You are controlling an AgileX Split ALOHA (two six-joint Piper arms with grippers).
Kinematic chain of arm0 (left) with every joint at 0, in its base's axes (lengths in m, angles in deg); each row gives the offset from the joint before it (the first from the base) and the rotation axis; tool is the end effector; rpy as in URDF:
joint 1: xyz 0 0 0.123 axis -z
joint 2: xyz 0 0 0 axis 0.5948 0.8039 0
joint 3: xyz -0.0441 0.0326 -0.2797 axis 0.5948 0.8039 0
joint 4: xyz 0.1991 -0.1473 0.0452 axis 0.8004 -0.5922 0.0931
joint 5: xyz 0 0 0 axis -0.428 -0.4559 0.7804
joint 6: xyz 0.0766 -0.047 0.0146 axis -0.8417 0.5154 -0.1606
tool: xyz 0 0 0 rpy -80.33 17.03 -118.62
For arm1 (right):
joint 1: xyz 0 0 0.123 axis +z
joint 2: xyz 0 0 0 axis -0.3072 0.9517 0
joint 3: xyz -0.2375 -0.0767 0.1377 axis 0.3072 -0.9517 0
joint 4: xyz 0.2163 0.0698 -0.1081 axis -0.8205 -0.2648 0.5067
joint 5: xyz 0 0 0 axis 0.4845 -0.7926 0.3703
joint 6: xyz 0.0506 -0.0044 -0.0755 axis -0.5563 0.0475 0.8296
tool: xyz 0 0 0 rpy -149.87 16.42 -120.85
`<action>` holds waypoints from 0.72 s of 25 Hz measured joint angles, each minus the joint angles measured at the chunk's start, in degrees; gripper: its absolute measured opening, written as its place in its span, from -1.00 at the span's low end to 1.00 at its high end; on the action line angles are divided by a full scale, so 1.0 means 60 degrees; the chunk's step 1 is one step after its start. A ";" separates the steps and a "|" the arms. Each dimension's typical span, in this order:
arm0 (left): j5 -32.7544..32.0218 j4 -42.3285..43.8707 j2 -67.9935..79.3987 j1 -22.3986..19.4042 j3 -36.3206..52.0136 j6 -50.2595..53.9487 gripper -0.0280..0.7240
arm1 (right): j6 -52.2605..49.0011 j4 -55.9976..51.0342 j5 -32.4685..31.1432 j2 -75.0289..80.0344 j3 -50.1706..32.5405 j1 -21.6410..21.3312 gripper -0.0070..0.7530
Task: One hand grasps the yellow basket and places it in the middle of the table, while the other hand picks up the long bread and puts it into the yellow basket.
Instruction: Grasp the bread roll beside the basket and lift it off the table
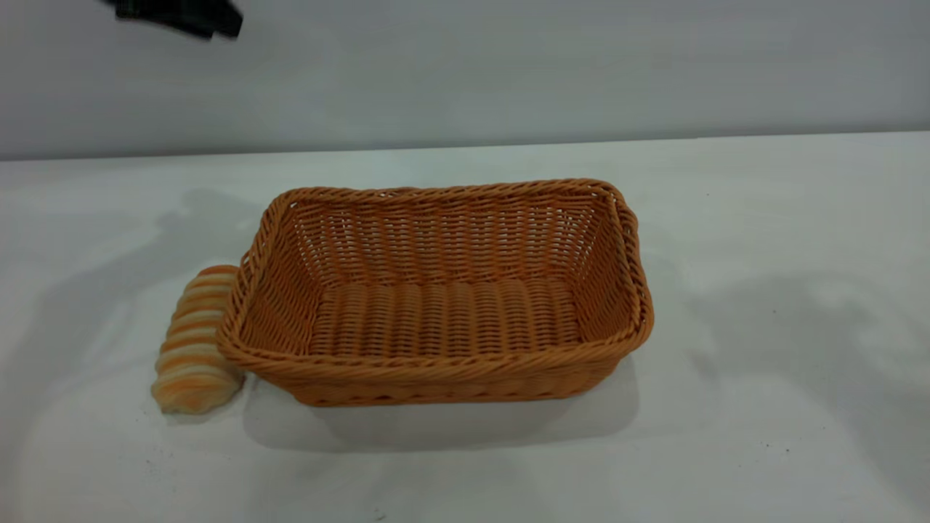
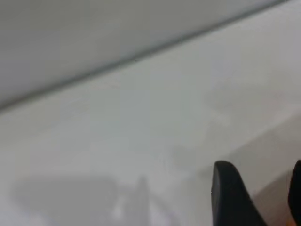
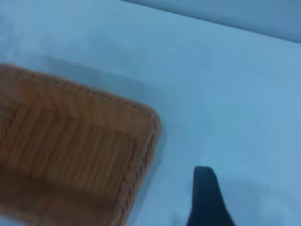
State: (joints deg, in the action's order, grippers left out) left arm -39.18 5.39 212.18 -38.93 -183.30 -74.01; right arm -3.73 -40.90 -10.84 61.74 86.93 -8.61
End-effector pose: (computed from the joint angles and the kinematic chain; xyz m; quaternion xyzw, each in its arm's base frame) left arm 0.4916 -0.0149 0.1886 0.1504 0.9040 -0.1395 0.3752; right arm 0.3111 0.0669 0.3433 -0.1280 0.9128 0.1035 0.3737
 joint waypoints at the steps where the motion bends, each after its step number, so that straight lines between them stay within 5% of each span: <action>1: -0.0173 0.0030 0.0173 -0.0020 0.0000 0.0050 0.07 | 0.0031 0.0022 0.0042 -0.0531 -0.0514 0.0000 0.27; 9: -0.1293 0.0348 0.1434 -0.0051 0.0000 0.0608 0.06 | -0.0046 0.0550 0.0081 -0.4648 -0.4274 0.0000 0.27; 18: -0.2122 0.2521 0.1640 -0.0051 0.0000 0.2298 0.06 | -0.0821 0.0860 -0.0406 -0.9453 -0.6654 0.0000 0.27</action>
State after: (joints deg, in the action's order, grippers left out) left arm -51.91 20.52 222.02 -39.23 -183.30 -60.22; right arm -8.66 -35.74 -13.27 5.02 47.01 -8.61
